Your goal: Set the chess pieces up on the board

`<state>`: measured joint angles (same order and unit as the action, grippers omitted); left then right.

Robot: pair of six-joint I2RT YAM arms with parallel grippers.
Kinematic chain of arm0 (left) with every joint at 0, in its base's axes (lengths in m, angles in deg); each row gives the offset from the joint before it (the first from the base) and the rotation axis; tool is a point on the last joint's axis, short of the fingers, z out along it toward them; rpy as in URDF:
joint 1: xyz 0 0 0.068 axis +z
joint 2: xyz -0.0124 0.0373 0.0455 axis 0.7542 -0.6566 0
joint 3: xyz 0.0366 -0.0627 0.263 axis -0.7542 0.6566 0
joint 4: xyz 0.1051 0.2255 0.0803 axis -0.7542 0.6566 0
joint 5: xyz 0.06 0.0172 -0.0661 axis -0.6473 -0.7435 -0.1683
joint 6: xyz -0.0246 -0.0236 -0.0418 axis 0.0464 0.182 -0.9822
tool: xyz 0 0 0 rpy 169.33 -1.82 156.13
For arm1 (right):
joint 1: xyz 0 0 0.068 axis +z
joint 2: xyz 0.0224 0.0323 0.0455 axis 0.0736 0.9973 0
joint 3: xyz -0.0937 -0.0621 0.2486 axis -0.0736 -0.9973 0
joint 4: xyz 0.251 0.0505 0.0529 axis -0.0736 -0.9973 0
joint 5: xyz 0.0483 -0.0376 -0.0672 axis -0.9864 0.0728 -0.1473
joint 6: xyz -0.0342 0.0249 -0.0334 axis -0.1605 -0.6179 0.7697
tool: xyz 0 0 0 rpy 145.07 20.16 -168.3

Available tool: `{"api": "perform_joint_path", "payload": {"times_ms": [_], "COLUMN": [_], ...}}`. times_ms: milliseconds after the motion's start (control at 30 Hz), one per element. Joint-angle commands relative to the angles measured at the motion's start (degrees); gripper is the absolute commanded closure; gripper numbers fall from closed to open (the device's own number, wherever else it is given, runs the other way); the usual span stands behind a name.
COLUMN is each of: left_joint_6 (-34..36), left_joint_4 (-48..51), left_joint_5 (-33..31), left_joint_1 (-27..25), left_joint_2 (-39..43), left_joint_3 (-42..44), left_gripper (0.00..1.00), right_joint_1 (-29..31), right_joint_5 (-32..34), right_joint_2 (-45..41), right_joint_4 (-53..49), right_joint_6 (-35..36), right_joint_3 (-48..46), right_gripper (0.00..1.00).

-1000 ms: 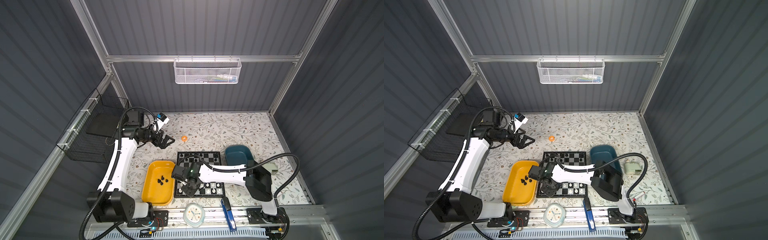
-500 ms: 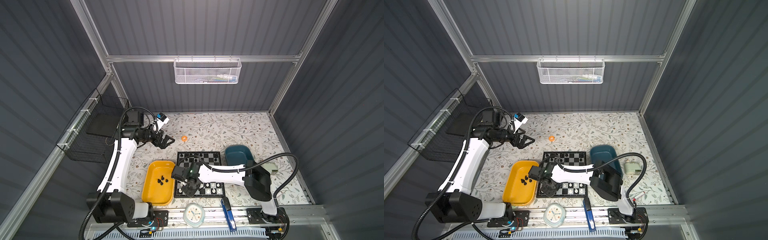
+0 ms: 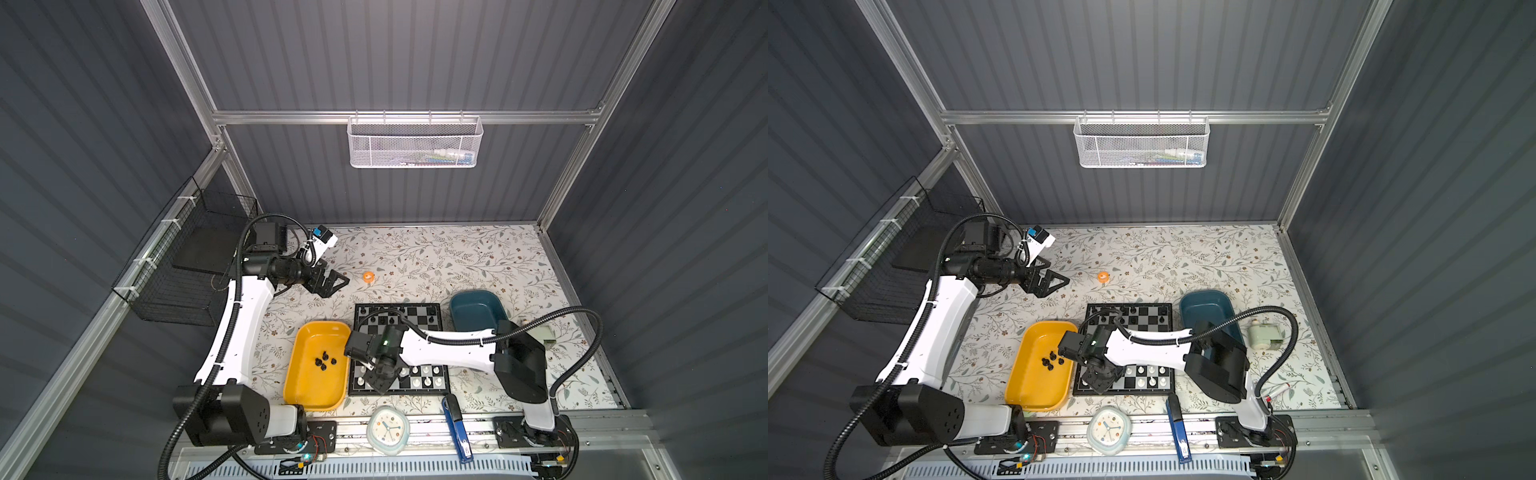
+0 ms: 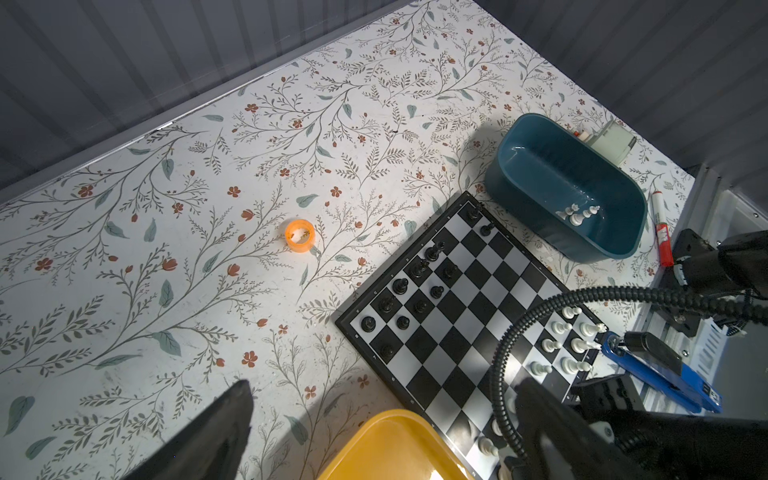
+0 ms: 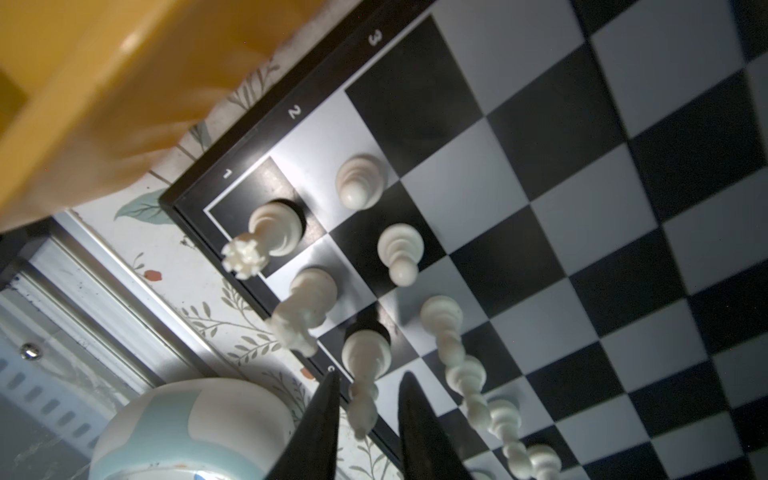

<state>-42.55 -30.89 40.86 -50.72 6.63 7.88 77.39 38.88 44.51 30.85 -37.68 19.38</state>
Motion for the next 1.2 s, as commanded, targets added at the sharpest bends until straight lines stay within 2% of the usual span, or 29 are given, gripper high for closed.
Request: {"api": "perform_joint_path", "payload": {"times_ms": [0, 533, 867, 1000, 1167], "left_joint_6": [-0.53, 1.40, 2.40, 4.09, 6.60], "left_joint_4": [0.47, 2.23, 3.07, 5.76, 8.98], "left_joint_5": [0.51, 1.96, 1.27, 1.67, 2.03], "left_joint_1": [0.42, 0.53, 0.59, 0.53, 0.11], "left_joint_2": [1.51, 1.51, 1.11, -0.34, -3.32], "left_joint_3": [0.30, 0.30, -0.84, -3.21, -6.88], "left_gripper": [0.00, 0.01, 0.01, 0.01, 0.02], "right_joint_1": [0.22, 0.40, -0.31, -5.13, -18.04], "right_joint_5": [0.31, -2.06, -0.25, 1.08, 0.80], "right_joint_2": [-1.89, -5.68, -11.15, -17.41, -27.16], "right_joint_4": [-0.09, 1.37, -1.23, -3.21, -3.56], "right_joint_6": [0.89, 4.98, 6.35, 4.57, 1.74], "right_joint_3": [-0.76, -3.50, -3.26, -4.72, -10.63], "right_gripper": [0.71, 0.67, 0.67, 0.67, 0.68]}}
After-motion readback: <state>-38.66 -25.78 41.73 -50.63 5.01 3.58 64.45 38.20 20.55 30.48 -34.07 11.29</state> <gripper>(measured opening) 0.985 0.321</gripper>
